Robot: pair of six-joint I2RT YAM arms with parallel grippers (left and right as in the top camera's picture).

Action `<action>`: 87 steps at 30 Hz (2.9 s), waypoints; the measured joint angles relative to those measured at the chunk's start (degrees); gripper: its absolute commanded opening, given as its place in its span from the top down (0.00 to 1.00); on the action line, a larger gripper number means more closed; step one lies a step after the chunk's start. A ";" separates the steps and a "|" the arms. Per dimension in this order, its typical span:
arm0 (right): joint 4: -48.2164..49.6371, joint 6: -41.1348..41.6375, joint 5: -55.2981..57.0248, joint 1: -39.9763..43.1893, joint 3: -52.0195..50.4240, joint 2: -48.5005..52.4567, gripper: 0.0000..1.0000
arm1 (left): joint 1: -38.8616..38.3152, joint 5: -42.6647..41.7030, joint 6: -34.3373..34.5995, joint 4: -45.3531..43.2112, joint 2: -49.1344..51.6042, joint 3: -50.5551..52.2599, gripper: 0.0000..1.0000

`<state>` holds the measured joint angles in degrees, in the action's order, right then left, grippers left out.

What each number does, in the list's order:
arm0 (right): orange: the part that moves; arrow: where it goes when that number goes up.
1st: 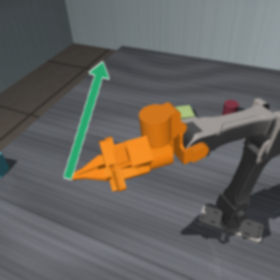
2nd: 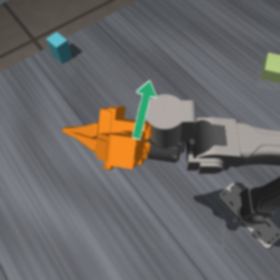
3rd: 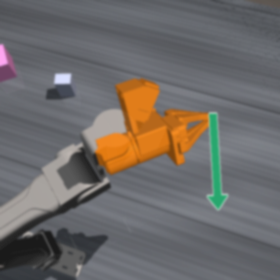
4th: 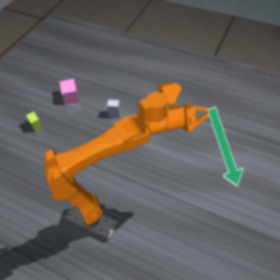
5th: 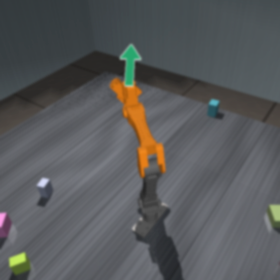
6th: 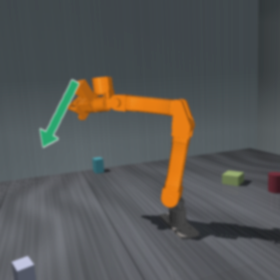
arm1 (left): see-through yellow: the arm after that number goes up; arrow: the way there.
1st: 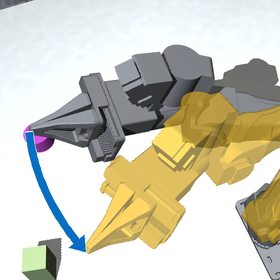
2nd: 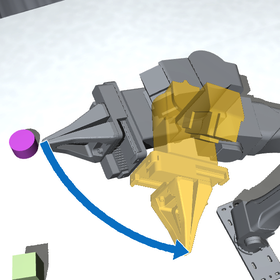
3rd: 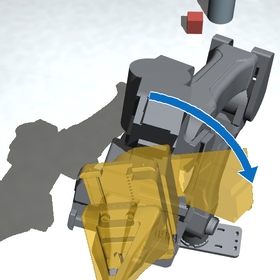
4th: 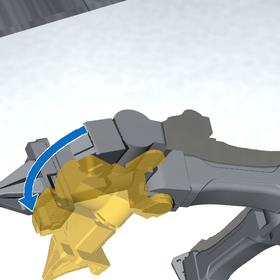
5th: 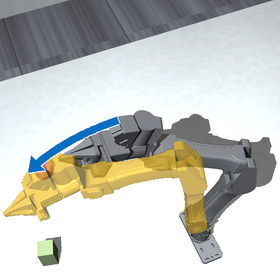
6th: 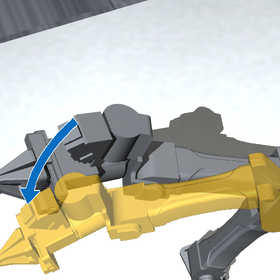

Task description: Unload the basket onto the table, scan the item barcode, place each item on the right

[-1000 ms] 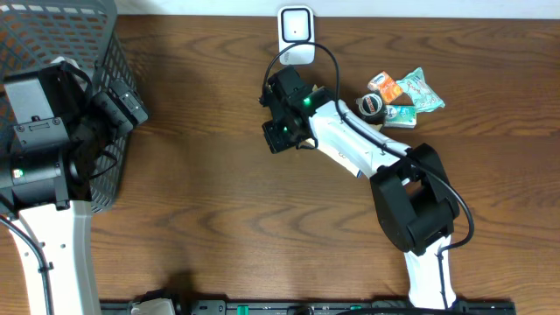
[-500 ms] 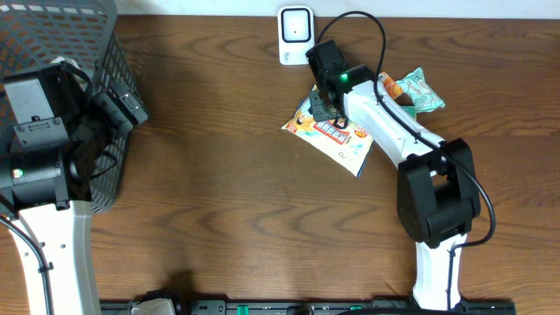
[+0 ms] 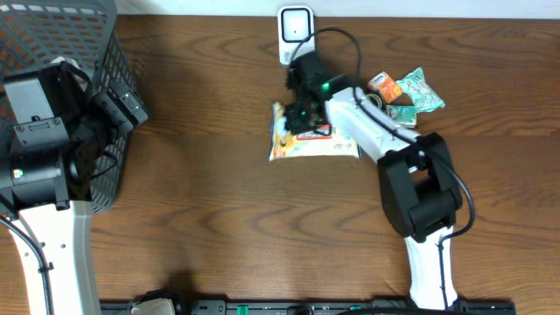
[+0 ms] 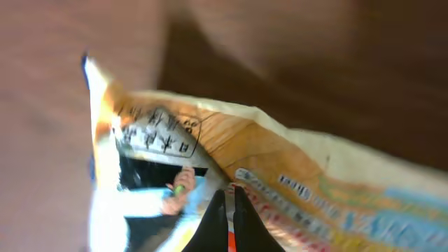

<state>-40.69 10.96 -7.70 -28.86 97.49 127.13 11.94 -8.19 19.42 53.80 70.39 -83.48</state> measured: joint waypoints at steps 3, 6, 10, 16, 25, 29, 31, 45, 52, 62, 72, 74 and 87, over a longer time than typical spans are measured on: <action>-0.50 -0.42 -4.02 -3.34 0.00 0.00 0.99 | 0.00 0.00 0.00 0.00 0.00 0.00 0.02; -3.21 -0.74 -5.68 -5.66 0.09 -0.11 0.99 | 0.00 0.00 0.00 0.00 0.00 0.00 0.02; -9.49 -0.94 -4.72 -6.14 1.95 -2.03 0.99 | 0.00 0.00 0.00 0.00 0.00 0.00 0.02; -13.79 -0.96 1.11 -5.95 4.02 -8.70 0.99 | 0.00 0.00 0.00 0.00 0.00 0.00 0.02; -11.47 -0.42 2.95 -5.99 -4.59 -7.78 0.99 | 0.00 0.00 0.00 0.00 0.00 0.00 0.02; -14.43 1.07 3.54 -5.49 -8.33 -6.62 0.99 | 0.00 0.00 0.00 0.00 0.00 0.00 0.02; -17.11 1.46 4.81 -4.24 -8.28 -6.62 0.99 | 0.02 0.00 0.00 0.00 0.00 0.00 0.02; -20.61 2.05 0.55 0.94 0.09 -11.43 0.99 | 0.00 -0.02 0.00 0.00 0.00 0.00 0.02; -13.00 2.40 0.37 -4.85 -2.60 -10.40 0.99 | 0.00 -0.02 0.00 0.02 0.00 0.00 0.02; -8.79 3.93 0.61 -10.38 -8.11 -5.18 0.99 | 0.00 0.00 0.00 0.00 0.00 0.00 0.02; -15.58 3.98 10.82 -7.96 -0.87 -12.76 0.99 | 0.00 0.00 0.00 0.00 0.00 0.00 0.02; -12.20 3.98 13.99 -7.02 -0.11 -15.47 0.99 | 0.00 0.00 0.00 0.02 0.00 0.00 0.02; -2.29 4.11 14.49 -3.89 0.79 -4.09 0.99 | 0.00 0.00 0.02 0.00 0.00 0.00 0.02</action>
<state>-42.98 15.07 6.79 -32.75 98.28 123.04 11.94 -8.19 19.44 53.80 70.39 -83.48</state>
